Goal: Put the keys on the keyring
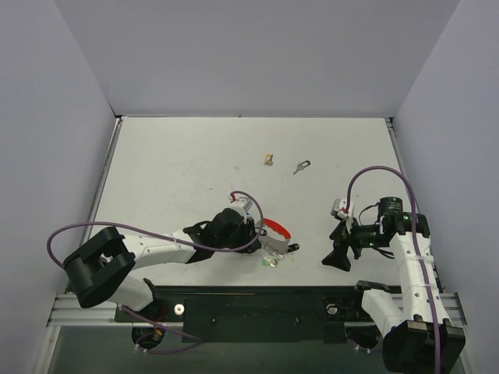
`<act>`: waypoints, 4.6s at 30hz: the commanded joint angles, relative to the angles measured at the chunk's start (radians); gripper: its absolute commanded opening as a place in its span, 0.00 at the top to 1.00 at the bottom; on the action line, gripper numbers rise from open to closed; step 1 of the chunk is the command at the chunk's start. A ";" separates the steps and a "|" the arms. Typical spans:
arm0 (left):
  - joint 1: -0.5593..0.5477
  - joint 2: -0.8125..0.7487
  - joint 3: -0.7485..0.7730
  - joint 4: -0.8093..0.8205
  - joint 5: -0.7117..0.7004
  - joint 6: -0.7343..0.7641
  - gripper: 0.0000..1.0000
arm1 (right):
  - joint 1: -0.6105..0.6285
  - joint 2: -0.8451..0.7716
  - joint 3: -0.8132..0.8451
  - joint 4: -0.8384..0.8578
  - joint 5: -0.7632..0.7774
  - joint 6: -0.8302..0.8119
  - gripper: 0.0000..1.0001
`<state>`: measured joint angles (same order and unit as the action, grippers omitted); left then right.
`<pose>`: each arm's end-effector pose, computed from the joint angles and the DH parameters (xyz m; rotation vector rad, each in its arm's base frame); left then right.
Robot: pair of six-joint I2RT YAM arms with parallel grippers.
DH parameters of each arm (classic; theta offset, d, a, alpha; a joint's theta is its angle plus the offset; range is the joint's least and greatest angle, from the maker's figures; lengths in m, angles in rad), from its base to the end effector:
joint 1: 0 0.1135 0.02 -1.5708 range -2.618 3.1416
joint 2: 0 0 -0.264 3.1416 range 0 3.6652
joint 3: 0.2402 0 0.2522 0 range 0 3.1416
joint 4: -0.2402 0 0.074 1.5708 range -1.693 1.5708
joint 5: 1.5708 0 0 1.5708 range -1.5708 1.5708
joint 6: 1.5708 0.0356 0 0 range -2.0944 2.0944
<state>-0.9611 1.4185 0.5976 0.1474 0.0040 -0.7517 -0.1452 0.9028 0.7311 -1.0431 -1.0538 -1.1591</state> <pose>0.1582 -0.2267 0.1677 0.2545 2.3990 -0.8805 0.1430 0.0104 0.2522 -1.2292 1.7542 0.7524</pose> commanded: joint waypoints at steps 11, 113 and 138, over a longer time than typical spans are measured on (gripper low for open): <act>-0.004 0.082 0.039 0.089 -0.029 -0.057 0.52 | -0.008 -0.002 -0.010 -0.020 -0.020 -0.016 0.12; 0.259 -0.865 -0.302 -0.227 -0.205 -0.123 0.19 | 0.909 0.920 0.429 0.549 0.678 1.302 0.78; 0.194 -0.823 -0.326 0.159 0.068 0.230 0.33 | 0.737 0.762 0.449 0.580 0.302 1.378 1.00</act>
<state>-0.7216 0.5667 0.2501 0.1200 -0.0273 -0.7139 0.6464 1.7596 1.1397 -0.4656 -0.5873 0.1696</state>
